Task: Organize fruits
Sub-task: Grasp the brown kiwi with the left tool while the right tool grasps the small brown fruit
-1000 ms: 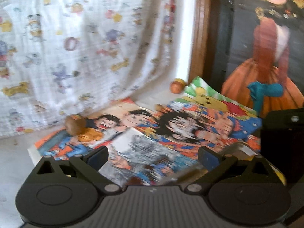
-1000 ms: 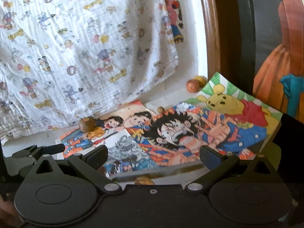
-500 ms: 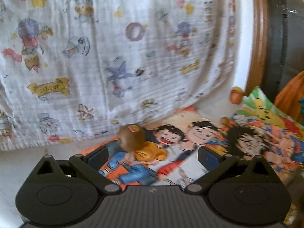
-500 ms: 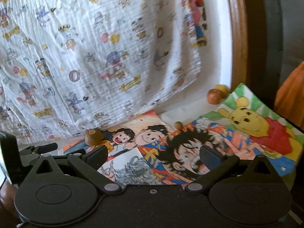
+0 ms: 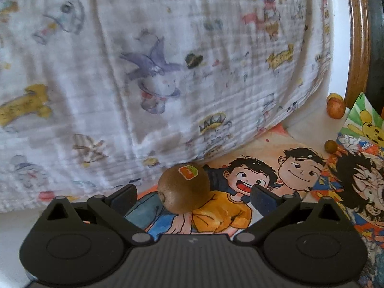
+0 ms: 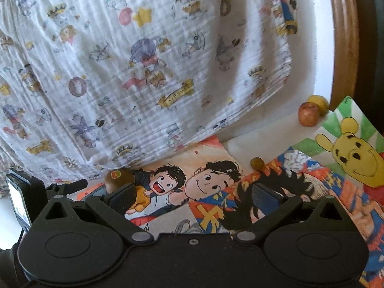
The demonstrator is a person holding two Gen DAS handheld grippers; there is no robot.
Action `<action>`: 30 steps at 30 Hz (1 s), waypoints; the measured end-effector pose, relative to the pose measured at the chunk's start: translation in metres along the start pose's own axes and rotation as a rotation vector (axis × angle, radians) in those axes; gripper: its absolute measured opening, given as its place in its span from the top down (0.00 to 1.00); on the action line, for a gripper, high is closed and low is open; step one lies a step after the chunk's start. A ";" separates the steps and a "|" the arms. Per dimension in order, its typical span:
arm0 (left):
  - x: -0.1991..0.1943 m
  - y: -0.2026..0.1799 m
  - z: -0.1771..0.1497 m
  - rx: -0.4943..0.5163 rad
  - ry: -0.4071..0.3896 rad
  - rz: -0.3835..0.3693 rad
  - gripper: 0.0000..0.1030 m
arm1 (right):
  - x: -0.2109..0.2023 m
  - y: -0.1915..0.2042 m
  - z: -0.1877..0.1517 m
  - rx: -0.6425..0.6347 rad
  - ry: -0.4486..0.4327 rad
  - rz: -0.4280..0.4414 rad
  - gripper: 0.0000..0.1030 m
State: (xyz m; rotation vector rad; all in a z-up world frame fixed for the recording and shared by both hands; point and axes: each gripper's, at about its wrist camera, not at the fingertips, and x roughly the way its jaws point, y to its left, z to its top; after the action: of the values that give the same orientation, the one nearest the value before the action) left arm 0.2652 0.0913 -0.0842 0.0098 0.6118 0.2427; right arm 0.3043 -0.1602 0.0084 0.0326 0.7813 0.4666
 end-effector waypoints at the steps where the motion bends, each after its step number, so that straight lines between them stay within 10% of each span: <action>1: 0.005 -0.001 0.001 0.002 0.007 0.000 0.01 | 0.006 -0.001 0.002 -0.002 0.004 0.002 0.01; 10: 0.049 0.001 0.002 -0.045 0.068 0.053 0.02 | 0.049 -0.016 0.011 0.019 0.046 0.009 0.01; 19: 0.071 -0.003 -0.003 -0.042 0.083 0.072 0.36 | 0.073 -0.022 0.012 0.020 0.074 0.014 0.01; 30: 0.048 0.003 -0.004 -0.043 0.070 -0.005 0.38 | 0.091 -0.032 0.009 0.025 0.097 -0.006 0.01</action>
State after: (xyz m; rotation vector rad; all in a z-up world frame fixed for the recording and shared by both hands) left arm 0.2999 0.1045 -0.1142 -0.0419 0.6762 0.2524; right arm 0.3791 -0.1500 -0.0523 0.0310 0.8824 0.4551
